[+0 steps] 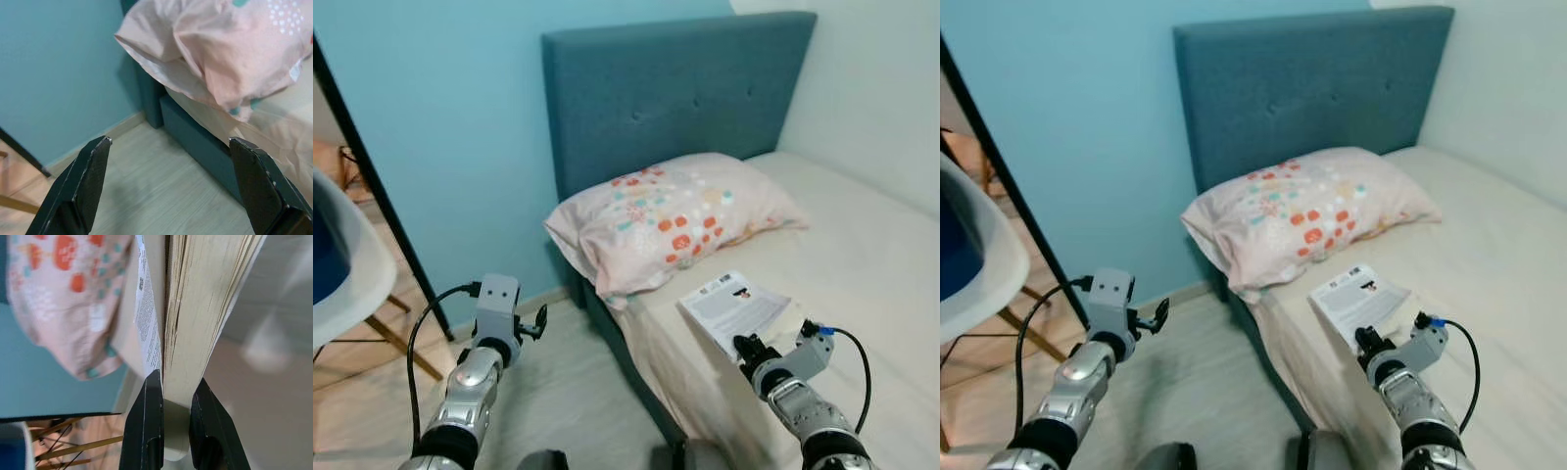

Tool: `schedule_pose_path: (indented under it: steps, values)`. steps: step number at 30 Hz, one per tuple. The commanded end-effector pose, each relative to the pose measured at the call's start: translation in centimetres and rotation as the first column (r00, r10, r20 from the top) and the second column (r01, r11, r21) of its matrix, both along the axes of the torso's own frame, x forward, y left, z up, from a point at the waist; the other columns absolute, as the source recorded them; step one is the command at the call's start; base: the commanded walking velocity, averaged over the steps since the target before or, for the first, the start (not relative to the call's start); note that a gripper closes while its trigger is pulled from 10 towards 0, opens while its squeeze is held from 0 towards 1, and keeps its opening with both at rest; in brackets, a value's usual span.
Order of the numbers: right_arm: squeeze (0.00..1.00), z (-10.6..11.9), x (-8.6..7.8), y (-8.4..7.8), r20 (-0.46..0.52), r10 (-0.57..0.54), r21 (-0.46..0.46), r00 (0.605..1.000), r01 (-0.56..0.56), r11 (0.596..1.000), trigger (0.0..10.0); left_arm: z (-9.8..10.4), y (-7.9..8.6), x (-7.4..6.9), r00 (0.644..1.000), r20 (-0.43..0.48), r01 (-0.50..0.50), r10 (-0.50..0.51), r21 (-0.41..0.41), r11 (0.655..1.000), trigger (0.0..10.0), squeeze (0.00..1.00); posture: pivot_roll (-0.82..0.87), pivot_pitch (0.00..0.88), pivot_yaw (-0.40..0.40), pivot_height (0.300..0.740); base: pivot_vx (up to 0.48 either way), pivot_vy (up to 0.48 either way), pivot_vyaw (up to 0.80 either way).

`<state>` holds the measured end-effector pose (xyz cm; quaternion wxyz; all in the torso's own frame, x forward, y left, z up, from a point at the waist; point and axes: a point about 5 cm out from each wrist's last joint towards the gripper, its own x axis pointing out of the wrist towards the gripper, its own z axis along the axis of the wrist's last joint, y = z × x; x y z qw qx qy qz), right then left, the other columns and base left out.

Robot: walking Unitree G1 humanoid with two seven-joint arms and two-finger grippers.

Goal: Clean up the room

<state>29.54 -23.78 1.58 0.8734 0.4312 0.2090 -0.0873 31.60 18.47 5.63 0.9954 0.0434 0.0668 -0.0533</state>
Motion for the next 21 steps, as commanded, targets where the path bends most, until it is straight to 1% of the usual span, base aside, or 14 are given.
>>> schedule_pose_path:
  steps: [1, 3, 5, 6, 7, 8, 9, 10, 11, 12, 13, 14, 16, 21]
  values:
    - [0.00, 0.5, 0.5, 0.1, 0.010, 0.019, -0.036, 1.000, -0.019, 0.999, 10.0, -0.4, 0.5, -0.5, 1.000, -0.021, -0.004, 0.005, 0.015, 1.000, 10.0, 0.00, -0.02, 0.053, -0.034, 0.560, 0.000, 0.000, 0.00]
    - [0.00, 0.0, 0.2, 0.6, -0.017, 0.064, -0.046, 0.998, -0.065, 0.997, 10.0, -0.7, 0.5, -0.9, 1.000, -0.029, 0.003, -0.002, 0.022, 1.000, 10.0, 0.00, -0.01, 0.068, -0.034, 0.550, 0.000, 0.000, 0.00]
    - [0.00, -0.2, 0.1, 0.8, -0.021, 0.075, -0.043, 0.997, -0.076, 0.996, 10.0, -0.8, 0.5, -1.1, 0.999, -0.032, 0.005, -0.004, 0.025, 1.000, 10.0, 0.00, -0.01, 0.068, -0.034, 0.545, 0.000, 0.000, 0.00]
    - [0.00, -0.7, -0.4, 0.9, -0.049, 0.089, -0.048, 0.995, -0.091, 0.995, 10.0, -1.0, 0.6, -1.4, 0.999, -0.036, 0.008, -0.007, 0.029, 1.000, 10.0, 0.00, 0.00, 0.095, -0.028, 0.541, 0.000, 0.000, 0.00]
    - [0.00, -1.6, -1.2, 1.0, -0.112, 0.108, -0.047, 0.988, -0.114, 0.992, 10.0, -1.2, 0.7, -1.8, 0.999, -0.042, 0.014, -0.013, 0.036, 0.999, 10.0, 0.00, 0.00, 0.114, -0.023, 0.541, 0.000, 0.000, 0.00]
    - [0.00, -1.6, -1.2, 1.0, -0.112, 0.108, -0.047, 0.988, -0.114, 0.992, 10.0, -1.2, 0.7, -1.8, 0.999, -0.042, 0.014, -0.013, 0.036, 0.999, 10.0, 0.00, 0.00, 0.114, -0.023, 0.541, 0.000, 0.000, 0.00]
    - [0.00, -2.3, -1.8, 1.2, -0.158, 0.126, -0.045, 0.979, -0.134, 0.990, 10.0, -1.3, 0.8, -2.2, 0.999, -0.046, 0.019, -0.017, 0.041, 0.999, 10.0, 0.00, 0.00, 0.119, -0.022, 0.541, 0.000, 0.000, 0.00]
    - [0.00, -2.8, -2.3, 1.3, -0.177, 0.139, -0.039, 0.974, -0.148, 0.988, 10.0, -1.5, 0.8, -2.6, 0.998, -0.053, 0.025, -0.022, 0.046, 0.999, 10.0, 0.00, 0.01, 0.135, -0.020, 0.541, 0.000, 0.000, 0.00]
    - [0.00, -2.9, -2.5, 1.5, -0.164, 0.162, -0.011, 0.973, -0.166, 0.986, 10.0, -1.6, 0.9, -3.0, 0.998, -0.059, 0.031, -0.028, 0.053, 0.998, 10.0, 0.00, 0.02, 0.157, -0.016, 0.541, 0.000, 0.000, 0.00]
    - [0.00, -2.9, -2.6, 1.7, -0.146, 0.176, 0.008, 0.973, -0.177, 0.984, 10.0, -1.7, 0.9, -3.3, 0.998, -0.062, 0.035, -0.032, 0.057, 0.998, 10.0, 0.00, 0.02, 0.157, -0.016, 0.541, 0.000, 0.000, 0.00]
    - [0.00, -2.9, -2.6, 1.7, -0.146, 0.176, 0.008, 0.973, -0.177, 0.984, 10.0, -1.7, 0.9, -3.3, 0.998, -0.062, 0.035, -0.032, 0.057, 0.998, 10.0, 0.00, 0.02, 0.157, -0.016, 0.541, 0.000, 0.000, 0.00]
    - [0.00, -2.2, -2.1, 2.0, -0.070, 0.200, 0.064, 0.977, -0.196, 0.978, 10.0, -1.9, 1.1, -4.0, 0.996, -0.077, 0.045, -0.040, 0.067, 0.997, 10.0, 0.00, 0.03, 0.175, -0.009, 0.541, 0.000, 0.000, 0.00]
    - [0.00, -1.2, -1.4, 1.9, 0.012, 0.214, 0.094, 0.977, -0.214, 0.972, 10.0, -2.2, 1.3, -4.7, 0.995, -0.086, 0.048, -0.042, 0.071, 0.996, 10.0, 0.00, 0.04, 0.188, -0.006, 0.541, 0.000, 0.000, 0.00]
    - [0.00, -0.9, -1.2, 1.8, 0.031, 0.221, 0.093, 0.975, -0.223, 0.970, 10.0, -2.1, 1.4, -5.0, 0.995, -0.090, 0.048, -0.041, 0.072, 0.996, 10.0, 0.00, 0.04, 0.202, -0.005, 0.541, 0.000, 0.000, 0.00]
